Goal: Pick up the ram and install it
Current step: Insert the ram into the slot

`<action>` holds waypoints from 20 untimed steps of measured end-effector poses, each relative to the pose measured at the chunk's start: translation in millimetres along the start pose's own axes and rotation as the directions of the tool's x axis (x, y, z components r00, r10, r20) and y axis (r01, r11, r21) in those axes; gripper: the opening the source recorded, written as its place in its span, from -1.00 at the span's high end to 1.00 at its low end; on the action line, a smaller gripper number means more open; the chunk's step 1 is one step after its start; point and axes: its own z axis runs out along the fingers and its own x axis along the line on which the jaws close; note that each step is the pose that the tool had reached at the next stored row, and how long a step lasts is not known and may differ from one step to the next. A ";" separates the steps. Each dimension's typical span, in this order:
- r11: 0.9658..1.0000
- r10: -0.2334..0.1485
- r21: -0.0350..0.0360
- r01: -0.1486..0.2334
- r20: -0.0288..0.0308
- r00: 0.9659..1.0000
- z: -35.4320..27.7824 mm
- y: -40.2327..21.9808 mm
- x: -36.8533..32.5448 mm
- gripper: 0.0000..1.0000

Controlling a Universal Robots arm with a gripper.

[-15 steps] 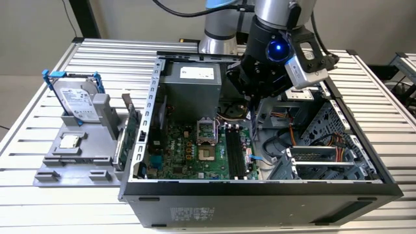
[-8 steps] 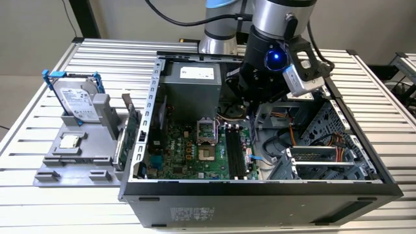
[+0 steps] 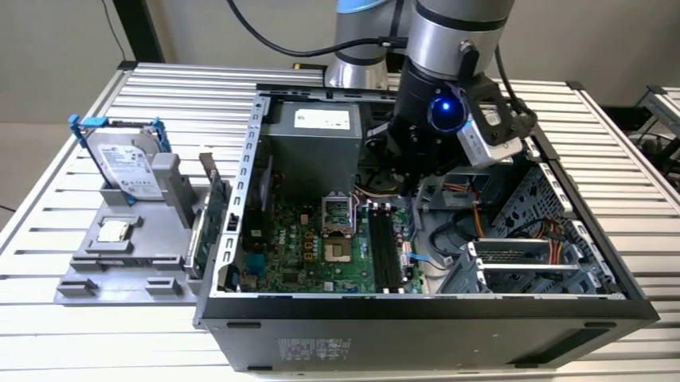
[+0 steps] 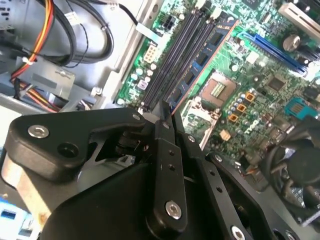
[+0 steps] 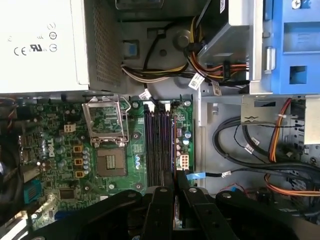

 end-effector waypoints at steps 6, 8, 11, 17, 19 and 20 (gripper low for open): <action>1.000 -0.011 0.000 0.011 0.000 1.000 10.8 -0.8 4.5 1.00; 1.000 -0.016 0.000 0.016 0.000 1.000 14.4 -1.0 5.4 1.00; 1.000 -0.023 0.000 0.023 -0.001 1.000 19.8 -3.5 5.8 1.00; 0.999 -0.044 -0.001 0.044 -0.001 0.999 31.1 -9.3 5.6 1.00; 0.999 -0.053 -0.001 0.053 0.000 0.999 34.7 -9.1 4.3 1.00; 0.998 -0.056 -0.001 0.056 0.000 0.998 36.6 -9.0 3.2 1.00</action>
